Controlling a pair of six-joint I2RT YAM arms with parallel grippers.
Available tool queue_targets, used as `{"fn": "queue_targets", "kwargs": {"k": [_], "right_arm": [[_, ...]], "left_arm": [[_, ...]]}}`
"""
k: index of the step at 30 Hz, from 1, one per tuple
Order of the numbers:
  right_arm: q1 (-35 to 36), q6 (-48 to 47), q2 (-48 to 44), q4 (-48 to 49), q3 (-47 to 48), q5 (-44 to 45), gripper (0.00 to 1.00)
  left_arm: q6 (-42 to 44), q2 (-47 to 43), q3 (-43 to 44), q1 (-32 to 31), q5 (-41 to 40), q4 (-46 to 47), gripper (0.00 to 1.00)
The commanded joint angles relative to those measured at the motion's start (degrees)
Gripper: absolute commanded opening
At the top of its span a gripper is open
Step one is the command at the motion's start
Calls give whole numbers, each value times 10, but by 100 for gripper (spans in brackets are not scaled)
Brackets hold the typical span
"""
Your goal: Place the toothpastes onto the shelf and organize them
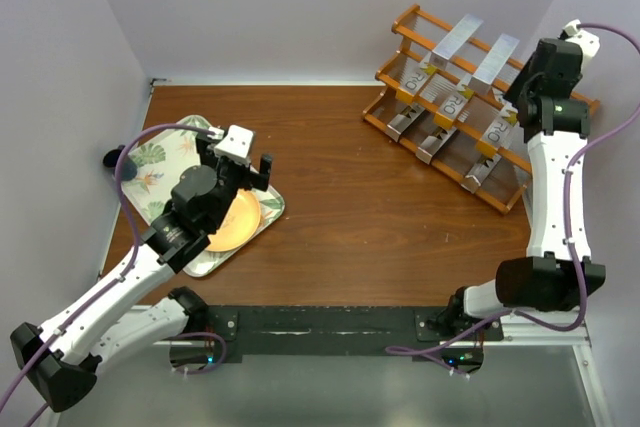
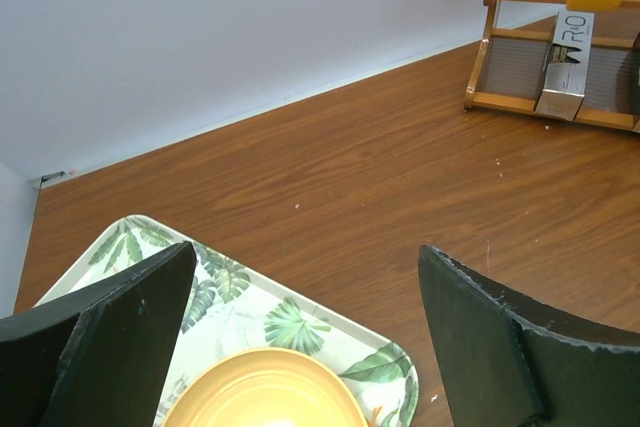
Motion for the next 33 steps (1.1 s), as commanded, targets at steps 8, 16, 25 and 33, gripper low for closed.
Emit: {"fn": "queue_targets", "kwargs": {"k": [8,16,25,33], "right_arm": [[-11,4,31,15,41,-15,30],[-12,-2,26,15,29,3,38],[-12,-4,20,24,18,7,59],[-12,0,13,36,8,4,68]], "left_arm": [[-13,-4,-3,3,11,21,98],[-15,-2,-2,3,16,21,98],[-14,-2,-3,3,16,21,98],[-15,0,-3,3,16,21,98]]}}
